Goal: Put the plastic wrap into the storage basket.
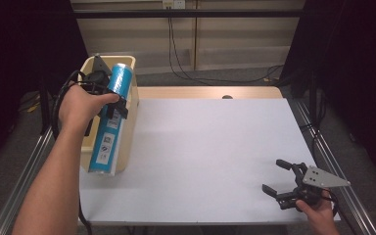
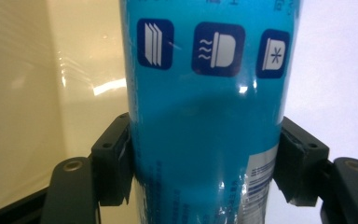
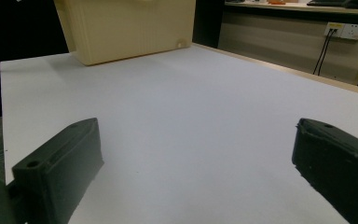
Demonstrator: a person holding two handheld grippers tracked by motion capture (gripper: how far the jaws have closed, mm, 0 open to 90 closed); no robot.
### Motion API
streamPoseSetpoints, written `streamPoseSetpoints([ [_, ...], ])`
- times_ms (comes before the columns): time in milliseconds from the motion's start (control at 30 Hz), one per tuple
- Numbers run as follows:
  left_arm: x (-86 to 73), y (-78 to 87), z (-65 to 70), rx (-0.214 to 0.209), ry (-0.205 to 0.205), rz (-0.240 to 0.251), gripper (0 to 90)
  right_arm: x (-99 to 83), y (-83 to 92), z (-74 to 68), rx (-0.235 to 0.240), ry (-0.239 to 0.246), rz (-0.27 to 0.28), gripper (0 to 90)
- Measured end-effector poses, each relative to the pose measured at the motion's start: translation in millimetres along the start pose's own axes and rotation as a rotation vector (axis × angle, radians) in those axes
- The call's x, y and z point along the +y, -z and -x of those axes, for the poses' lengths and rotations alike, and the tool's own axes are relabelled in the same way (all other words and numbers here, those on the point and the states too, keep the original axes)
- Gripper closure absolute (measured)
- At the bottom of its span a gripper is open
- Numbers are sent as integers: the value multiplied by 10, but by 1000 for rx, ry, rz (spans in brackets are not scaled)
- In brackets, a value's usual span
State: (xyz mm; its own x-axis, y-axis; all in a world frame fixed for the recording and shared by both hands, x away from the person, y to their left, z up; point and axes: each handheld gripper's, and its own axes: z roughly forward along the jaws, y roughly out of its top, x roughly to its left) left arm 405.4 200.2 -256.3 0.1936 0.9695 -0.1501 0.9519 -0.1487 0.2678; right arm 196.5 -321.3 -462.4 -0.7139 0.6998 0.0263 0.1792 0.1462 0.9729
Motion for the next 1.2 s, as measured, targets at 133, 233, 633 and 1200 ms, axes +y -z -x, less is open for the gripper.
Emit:
streamPoseSetpoints([
  [133, -9, 8, -68, 6, 10, -14, 321, -1, -3, 3, 2, 4, 1, 10],
  [233, -16, 17, -102, 12, 18, -10, 321, -3, -7, 2, 2, 5, 1, 10],
  [633, -26, -39, -269, 24, 46, 14, 319, -3, -11, -6, 1, 2, -5, 10],
  [1200, -5, -191, -301, 42, 64, 46, 317, -5, -9, -10, 8, 5, -5, 10],
])
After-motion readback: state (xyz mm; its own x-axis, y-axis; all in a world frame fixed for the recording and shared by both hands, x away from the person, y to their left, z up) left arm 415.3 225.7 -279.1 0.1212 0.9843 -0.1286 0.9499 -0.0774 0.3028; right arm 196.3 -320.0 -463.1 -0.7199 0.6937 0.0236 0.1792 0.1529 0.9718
